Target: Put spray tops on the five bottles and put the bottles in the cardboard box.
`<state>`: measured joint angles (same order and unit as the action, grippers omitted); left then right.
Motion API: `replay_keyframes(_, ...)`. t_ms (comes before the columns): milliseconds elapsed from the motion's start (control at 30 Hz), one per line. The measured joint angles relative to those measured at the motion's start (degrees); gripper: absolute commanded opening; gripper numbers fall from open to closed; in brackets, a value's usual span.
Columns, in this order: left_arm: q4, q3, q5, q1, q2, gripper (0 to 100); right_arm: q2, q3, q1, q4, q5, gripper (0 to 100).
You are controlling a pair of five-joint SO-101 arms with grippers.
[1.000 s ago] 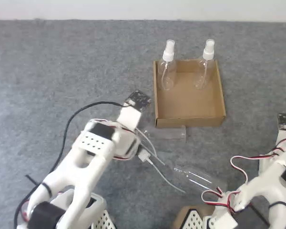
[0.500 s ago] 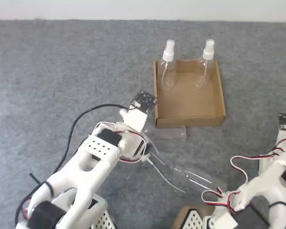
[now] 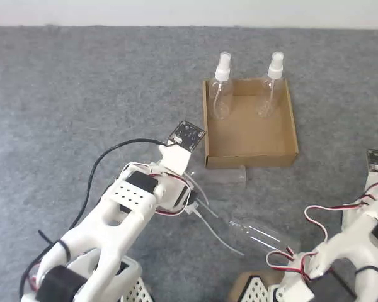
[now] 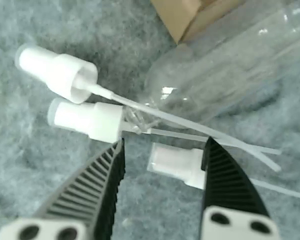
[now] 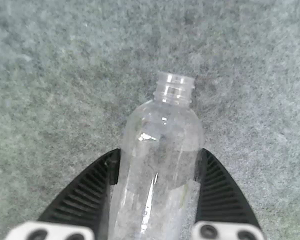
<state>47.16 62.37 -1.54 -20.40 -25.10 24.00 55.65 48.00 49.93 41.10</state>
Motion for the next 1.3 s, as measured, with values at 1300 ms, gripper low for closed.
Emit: replay_keyframes(1300, 27.4, -5.5, -17.8, 17.6, 0.0, 23, 0.0, 0.0, 0.0, 0.0, 0.0, 10.6)
